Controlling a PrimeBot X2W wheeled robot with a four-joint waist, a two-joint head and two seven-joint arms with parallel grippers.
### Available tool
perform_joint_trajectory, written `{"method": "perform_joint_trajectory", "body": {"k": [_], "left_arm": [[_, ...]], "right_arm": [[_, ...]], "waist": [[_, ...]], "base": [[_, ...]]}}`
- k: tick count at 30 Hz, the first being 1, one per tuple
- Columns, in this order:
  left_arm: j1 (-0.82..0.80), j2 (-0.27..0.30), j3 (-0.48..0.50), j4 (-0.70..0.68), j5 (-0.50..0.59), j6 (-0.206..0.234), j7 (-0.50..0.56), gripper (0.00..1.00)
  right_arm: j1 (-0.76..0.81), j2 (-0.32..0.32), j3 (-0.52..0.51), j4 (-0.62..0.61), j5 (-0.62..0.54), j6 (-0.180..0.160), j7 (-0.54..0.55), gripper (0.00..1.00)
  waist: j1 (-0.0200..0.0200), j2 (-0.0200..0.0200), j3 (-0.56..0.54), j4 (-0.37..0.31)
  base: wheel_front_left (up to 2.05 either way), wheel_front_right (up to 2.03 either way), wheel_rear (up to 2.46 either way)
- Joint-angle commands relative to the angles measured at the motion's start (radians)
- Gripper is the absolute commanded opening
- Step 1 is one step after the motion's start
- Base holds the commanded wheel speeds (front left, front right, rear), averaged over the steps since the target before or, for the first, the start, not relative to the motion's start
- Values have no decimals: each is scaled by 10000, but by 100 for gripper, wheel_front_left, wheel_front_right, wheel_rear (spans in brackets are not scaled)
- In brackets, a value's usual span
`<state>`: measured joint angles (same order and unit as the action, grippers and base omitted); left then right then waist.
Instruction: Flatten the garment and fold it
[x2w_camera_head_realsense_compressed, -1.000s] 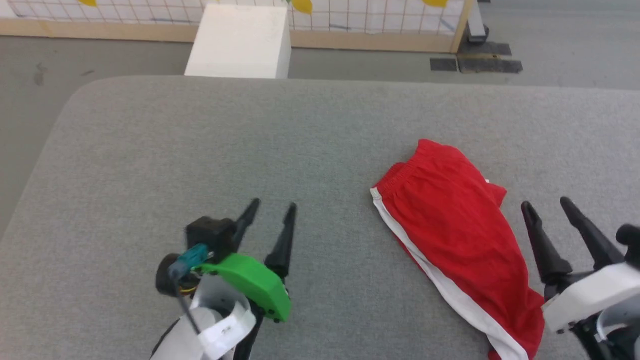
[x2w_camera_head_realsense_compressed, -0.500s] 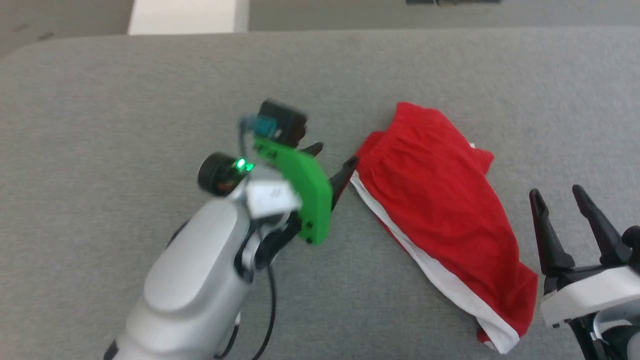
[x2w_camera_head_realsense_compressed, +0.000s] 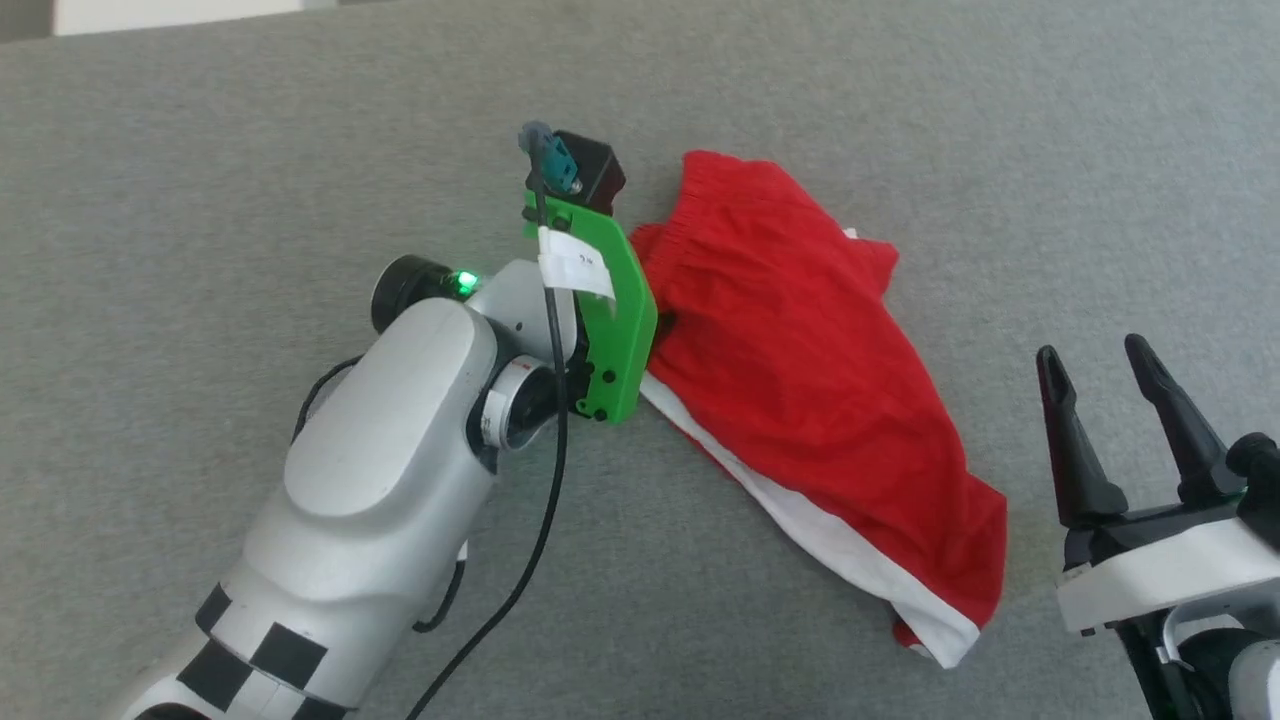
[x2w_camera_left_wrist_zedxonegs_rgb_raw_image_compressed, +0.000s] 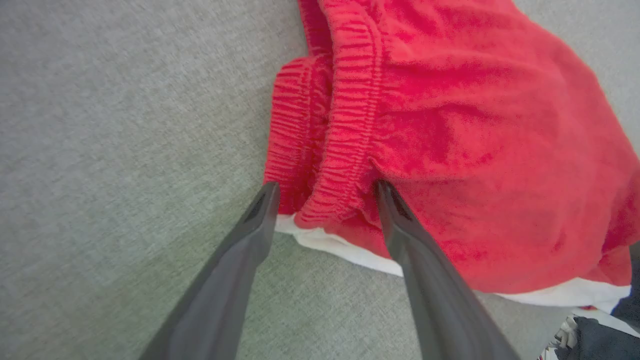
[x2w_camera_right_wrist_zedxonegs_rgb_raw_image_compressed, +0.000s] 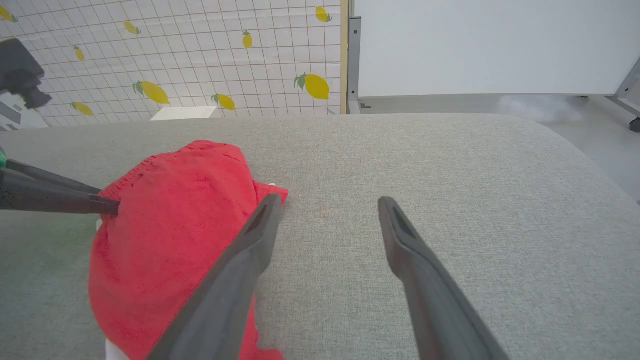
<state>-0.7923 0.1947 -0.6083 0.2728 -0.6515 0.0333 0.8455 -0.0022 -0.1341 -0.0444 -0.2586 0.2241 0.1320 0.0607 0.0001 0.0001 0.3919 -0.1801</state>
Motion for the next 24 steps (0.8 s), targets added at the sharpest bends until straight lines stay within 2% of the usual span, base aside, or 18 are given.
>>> {"method": "perform_joint_trajectory", "body": {"k": [1, 2, 3, 4, 7, 11, 17, 24], "left_arm": [[-151, 120, -73, 154, 135, 33, 10, 100], [-115, 256, -239, 441, 302, -8, 26, 100], [-79, 310, -282, 535, 338, -26, 24, 69], [-41, 335, -311, 584, 329, -57, 40, 0], [86, 379, -321, 587, 250, -135, -29, 0], [234, 425, -78, 516, 296, 91, -638, 0], [617, 546, 427, 269, 238, 581, -1427, 0], [1890, 1120, 1079, -170, -22, 1253, -1912, 0]], "right_arm": [[-216, 74, 33, 26, -92, -13, -106, 100], [-238, 111, 64, 58, -108, -13, -177, 100], [-237, 124, 68, 64, -116, -13, -197, 100], [-232, 134, 66, 70, -123, -13, -213, 100], [-200, 150, 19, 118, -157, -13, -227, 100], [-148, 94, -24, 167, -202, -13, -149, 100], [37, -94, -56, 116, -193, -13, 155, 100], [478, -235, -92, -78, -107, -13, 563, 100]], "waist": [[-1, -1, 311, -306], [-1, -1, 387, -360], [-1, -1, 407, -367], [-1, -1, 415, -362], [-1, -1, 353, -230], [-1, -1, 17, 125], [-1, -1, -748, 922], [-1, -1, -1557, 1985]], "base": [[0, 0, 0], [0, 0, 0], [0, 0, 0], [0, 0, 0], [0, 0, 0], [0, 0, 0], [0, 0, 0], [0, 0, 0]]}}
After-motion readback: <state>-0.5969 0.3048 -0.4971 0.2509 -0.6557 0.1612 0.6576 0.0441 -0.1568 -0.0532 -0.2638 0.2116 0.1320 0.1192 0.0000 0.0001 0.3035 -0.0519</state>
